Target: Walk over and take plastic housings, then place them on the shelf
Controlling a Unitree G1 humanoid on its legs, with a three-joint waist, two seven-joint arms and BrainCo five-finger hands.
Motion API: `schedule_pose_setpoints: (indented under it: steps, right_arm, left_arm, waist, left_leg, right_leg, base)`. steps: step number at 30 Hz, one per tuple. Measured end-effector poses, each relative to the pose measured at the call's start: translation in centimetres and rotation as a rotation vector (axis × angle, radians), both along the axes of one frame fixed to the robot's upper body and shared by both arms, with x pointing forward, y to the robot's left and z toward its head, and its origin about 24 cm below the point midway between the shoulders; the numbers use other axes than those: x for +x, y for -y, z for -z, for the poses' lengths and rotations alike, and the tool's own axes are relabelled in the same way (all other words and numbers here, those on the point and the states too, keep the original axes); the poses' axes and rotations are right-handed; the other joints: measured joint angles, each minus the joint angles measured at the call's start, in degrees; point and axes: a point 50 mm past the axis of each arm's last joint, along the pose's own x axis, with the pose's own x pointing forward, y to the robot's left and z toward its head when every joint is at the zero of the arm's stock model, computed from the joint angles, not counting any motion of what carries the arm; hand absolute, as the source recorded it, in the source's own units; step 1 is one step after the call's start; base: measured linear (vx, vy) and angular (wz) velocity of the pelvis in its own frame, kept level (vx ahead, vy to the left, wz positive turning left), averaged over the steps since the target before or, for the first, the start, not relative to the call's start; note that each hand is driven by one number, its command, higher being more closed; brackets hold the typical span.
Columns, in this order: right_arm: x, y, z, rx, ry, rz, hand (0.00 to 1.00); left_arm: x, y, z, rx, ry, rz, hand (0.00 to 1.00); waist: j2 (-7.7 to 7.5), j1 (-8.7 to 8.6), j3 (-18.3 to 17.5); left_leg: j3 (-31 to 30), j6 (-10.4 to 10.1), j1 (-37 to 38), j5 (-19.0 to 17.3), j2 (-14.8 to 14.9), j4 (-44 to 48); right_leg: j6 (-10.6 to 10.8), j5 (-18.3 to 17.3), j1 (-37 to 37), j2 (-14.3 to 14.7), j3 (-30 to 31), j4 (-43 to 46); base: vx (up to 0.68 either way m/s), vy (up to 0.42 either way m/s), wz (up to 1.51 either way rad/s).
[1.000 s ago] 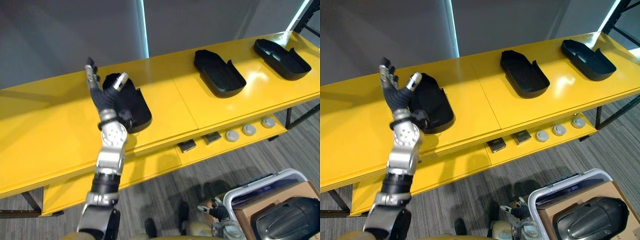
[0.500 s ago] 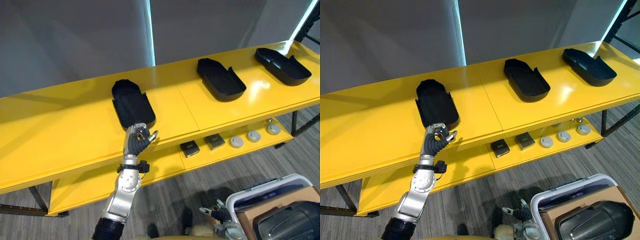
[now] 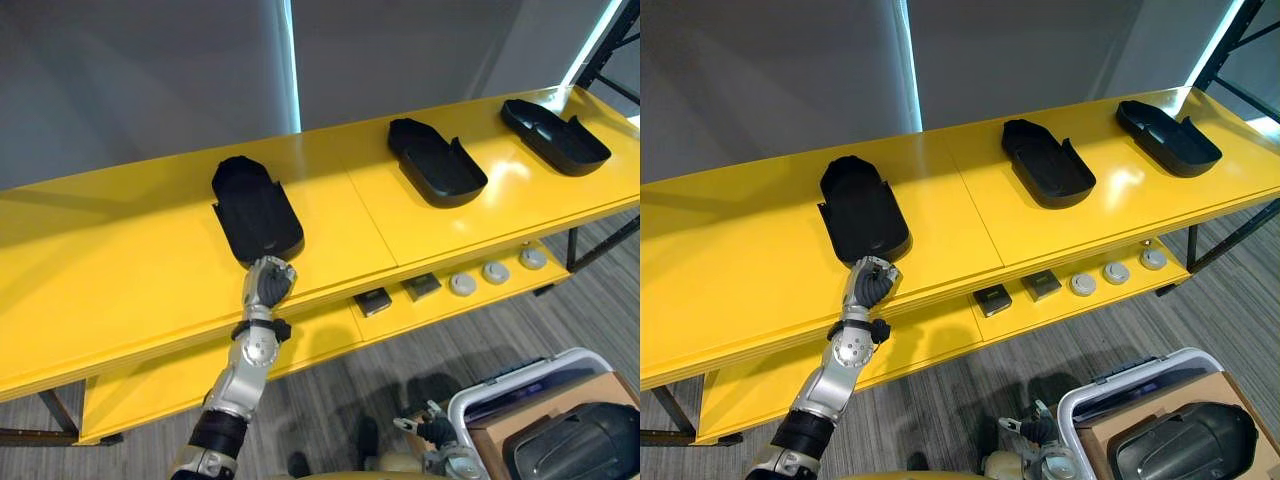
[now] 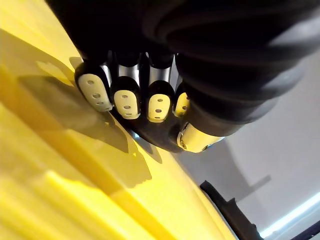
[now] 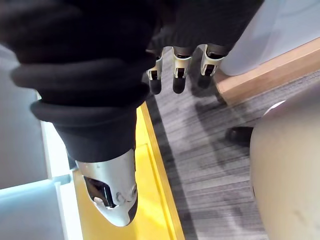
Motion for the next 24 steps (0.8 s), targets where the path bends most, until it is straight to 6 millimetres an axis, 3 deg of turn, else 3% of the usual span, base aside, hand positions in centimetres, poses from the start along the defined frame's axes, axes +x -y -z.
schedule_pose_setpoints:
  steps: [14,16,20,22,24]
  right_arm:
    - [0.0,0.0,0.0,-0.002,0.001,0.002,0.0]
    - [0.0,0.0,0.0,-0.002,-0.003,0.002,0.0]
    - [0.0,0.1,0.3,-0.002,-0.019,0.006,0.0]
    - [0.0,0.1,0.3,-0.003,-0.024,0.009,0.0]
    - [-0.1,0.1,0.4,-0.003,-0.029,0.009,0.0]
  left_arm:
    - [0.3,-0.3,-1.2,-0.031,0.037,-0.026,1.0]
    - [0.0,0.4,-2.5,-0.067,0.099,0.006,1.0]
    - [-1.5,1.9,-7.5,-0.19,0.342,0.113,1.0]
    - [-2.5,1.7,-9.8,-0.237,0.463,0.137,1.0]
    - [-3.9,0.1,-11.9,-0.373,0.595,0.124,1.0]
  waist:
    - [-0.06,-0.22,0.0]
    - [-0.1,-0.04,0.0]
    - [-0.15,0.18,0.0]
    - [-0.15,0.62,0.0]
    - [-0.14,0.84,0.0]
  left_leg:
    - [-0.2,0.1,-0.7,0.0,-0.1,0.0]
    - [-0.5,0.1,-0.7,0.0,-0.1,0.0]
    - [-1.9,0.1,-0.2,0.1,-0.2,0.1]
    - [-2.5,0.1,-0.3,0.1,-0.2,0.1]
    - [-3.0,0.1,-0.3,0.0,-0.2,0.1]
  right_leg:
    - [0.0,0.1,-0.7,-0.1,-0.1,0.0]
    - [0.0,0.1,-0.6,-0.2,-0.3,0.1]
    - [0.0,0.1,0.5,-0.4,-1.4,0.2]
    - [0.0,0.1,0.7,-0.5,-1.6,0.2]
    - [0.0,0.1,1.2,-0.4,-1.8,0.2]
  base:
    - [-0.01,-0.001,0.0]
    - [-0.02,0.001,0.06]
    - [-0.02,0.006,0.16]
    - [-0.05,0.011,0.12]
    - [-0.06,0.005,0.1]
